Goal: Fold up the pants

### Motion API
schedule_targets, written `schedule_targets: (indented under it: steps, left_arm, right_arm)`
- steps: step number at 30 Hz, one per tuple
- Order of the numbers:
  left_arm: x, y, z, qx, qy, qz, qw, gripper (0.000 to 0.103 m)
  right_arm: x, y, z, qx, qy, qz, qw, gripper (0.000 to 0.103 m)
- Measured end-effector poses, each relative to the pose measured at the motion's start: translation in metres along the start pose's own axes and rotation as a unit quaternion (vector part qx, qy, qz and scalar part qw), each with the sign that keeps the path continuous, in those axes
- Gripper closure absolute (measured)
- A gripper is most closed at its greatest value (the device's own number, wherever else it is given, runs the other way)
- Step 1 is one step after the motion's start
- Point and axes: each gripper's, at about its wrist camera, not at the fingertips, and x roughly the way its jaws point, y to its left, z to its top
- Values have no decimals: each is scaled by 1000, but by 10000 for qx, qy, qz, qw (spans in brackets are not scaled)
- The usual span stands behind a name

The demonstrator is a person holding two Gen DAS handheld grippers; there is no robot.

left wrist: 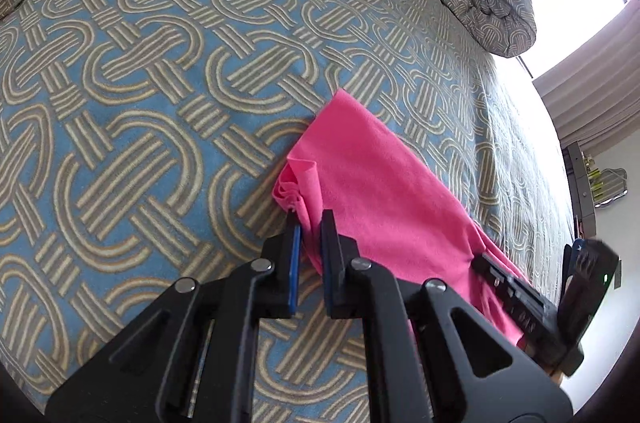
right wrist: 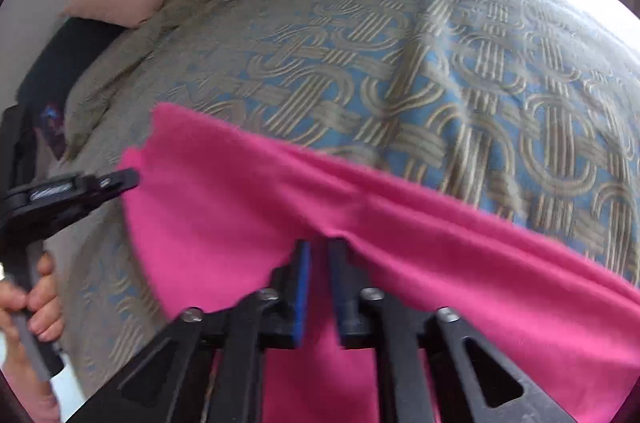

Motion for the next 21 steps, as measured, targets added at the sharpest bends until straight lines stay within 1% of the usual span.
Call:
schedule_targets:
  steps: [1,2,3,4,6,9,10,12,13,14,15,17,18,19,20,21]
  left_arm:
    - [-1,1,0,-21,-4,-25,10000,93]
    - [-2,1,0,-41,-11,-35,10000,93]
    - [-3,2,0,-60,-11,-69,10000,93]
    - [-4,3,0,-75,-4,-106,9999,93]
    - [-6,4,1,-61,-13,-177,9998,93]
    - [-9,2,0,-29,-76,-189,9998,93]
    - [-11,1,0,-14,-111,-178,9998,93]
    - [-17,-5,0,7,-193,-161,9997,93]
    - [-22,-9,0,36,-233,-181,9996,93]
    - [-27,-15,0,91,-285,-198,9994,93]
    - [-34,-22,0,187,-346,-213,9990,93]
    - [-46,-38,1,433,-476,-216,9977,93]
    - [-52,-46,1,547,-532,-235,9968,93]
    - [-57,-54,2,651,-576,-274,9958,93]
    - [-62,-62,3,757,-617,-323,9947,93]
    - [-66,-72,2,868,-657,-364,9934,93]
  right_arm:
    - [2,-8,9,211,-177,51,9996,103]
    - [2,-18,18,576,-257,-81,9980,103]
    - [-2,-26,23,891,-318,-106,9955,98]
    - [-10,-30,24,1117,-380,-97,9930,97]
    - [-30,-31,15,1197,-523,384,9907,97]
    - [-58,-31,-18,1309,-521,1150,9833,97]
    - [-62,-33,-32,1418,-475,1307,9801,97]
    - [-58,-42,-53,1712,-167,1373,9755,97]
    - [-49,-46,-65,1875,84,1266,9740,98]
    - [-42,-51,-76,2051,245,1233,9706,98]
    - [-46,-56,-86,2276,2,1436,9631,98]
    - [-58,-59,-99,2574,-15,1594,9531,97]
    - [-65,-59,-106,2691,-87,1703,9479,94]
    - [-72,-57,-113,2747,-160,1848,9435,93]
    - [-77,-55,-120,2757,-171,1955,9410,93]
    - [-80,-53,-126,2756,-111,1935,9415,93]
